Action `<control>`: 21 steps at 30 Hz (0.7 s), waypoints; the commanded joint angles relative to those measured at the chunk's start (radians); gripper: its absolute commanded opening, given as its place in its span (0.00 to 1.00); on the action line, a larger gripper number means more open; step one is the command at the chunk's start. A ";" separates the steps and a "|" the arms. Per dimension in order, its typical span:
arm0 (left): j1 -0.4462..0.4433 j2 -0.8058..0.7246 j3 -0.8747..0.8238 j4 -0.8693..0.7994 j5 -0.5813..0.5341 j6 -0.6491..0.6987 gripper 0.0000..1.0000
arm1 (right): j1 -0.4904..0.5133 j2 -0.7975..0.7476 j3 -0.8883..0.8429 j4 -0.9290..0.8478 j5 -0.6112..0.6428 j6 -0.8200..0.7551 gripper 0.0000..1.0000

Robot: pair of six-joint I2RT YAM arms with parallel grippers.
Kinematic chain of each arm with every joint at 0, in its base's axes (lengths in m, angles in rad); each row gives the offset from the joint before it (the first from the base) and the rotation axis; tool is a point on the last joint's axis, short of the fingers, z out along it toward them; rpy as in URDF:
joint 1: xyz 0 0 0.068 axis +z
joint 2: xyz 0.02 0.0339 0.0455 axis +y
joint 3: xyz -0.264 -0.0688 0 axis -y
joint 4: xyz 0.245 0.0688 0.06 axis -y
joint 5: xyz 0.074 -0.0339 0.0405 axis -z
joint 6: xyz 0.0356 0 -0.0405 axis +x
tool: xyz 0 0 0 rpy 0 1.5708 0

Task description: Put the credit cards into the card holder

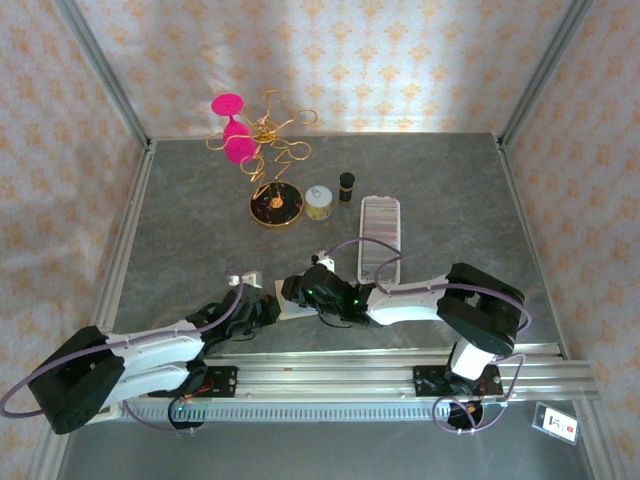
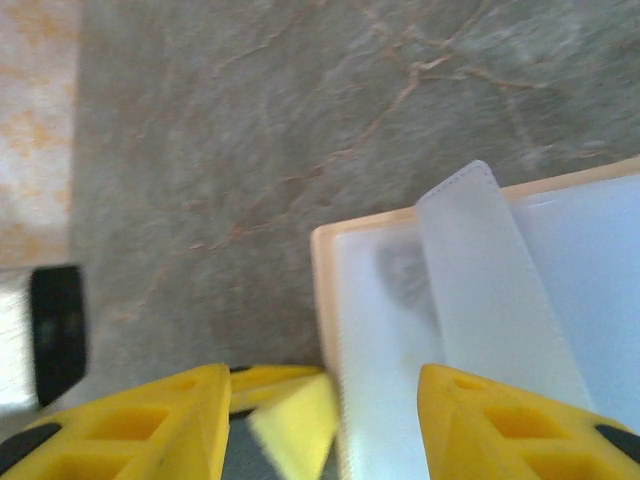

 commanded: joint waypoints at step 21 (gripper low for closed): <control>-0.009 -0.146 0.046 -0.158 -0.011 -0.013 0.12 | 0.008 0.033 0.115 -0.501 0.320 -0.237 0.45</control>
